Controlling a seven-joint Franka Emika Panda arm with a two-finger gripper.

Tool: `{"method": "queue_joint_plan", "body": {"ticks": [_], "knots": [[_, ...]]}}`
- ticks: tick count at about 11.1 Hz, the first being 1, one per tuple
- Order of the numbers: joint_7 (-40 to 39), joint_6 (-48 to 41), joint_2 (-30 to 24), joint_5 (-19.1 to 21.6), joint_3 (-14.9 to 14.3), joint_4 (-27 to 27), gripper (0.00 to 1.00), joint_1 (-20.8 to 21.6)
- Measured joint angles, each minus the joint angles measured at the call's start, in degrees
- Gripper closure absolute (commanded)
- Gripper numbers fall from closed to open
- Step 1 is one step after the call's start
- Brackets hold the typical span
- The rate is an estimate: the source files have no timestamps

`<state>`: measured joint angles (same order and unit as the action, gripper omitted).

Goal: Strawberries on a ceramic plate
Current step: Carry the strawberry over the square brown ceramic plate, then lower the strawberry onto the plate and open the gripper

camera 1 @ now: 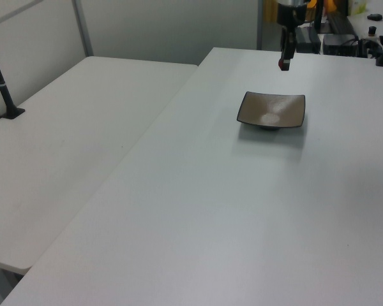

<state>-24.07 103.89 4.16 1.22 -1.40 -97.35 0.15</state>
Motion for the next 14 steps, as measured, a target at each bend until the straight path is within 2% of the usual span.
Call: {"method": "queue_joint_plan", "body": {"ticks": [5, 14], "knots": [[-1.2, 4.9, 5.9, 0.0, -1.0, -0.6, 1.00, -3.1], [-1.0, 21.4, 13.6, 0.0, -1.0, -6.1, 1.00, -3.3]]}}
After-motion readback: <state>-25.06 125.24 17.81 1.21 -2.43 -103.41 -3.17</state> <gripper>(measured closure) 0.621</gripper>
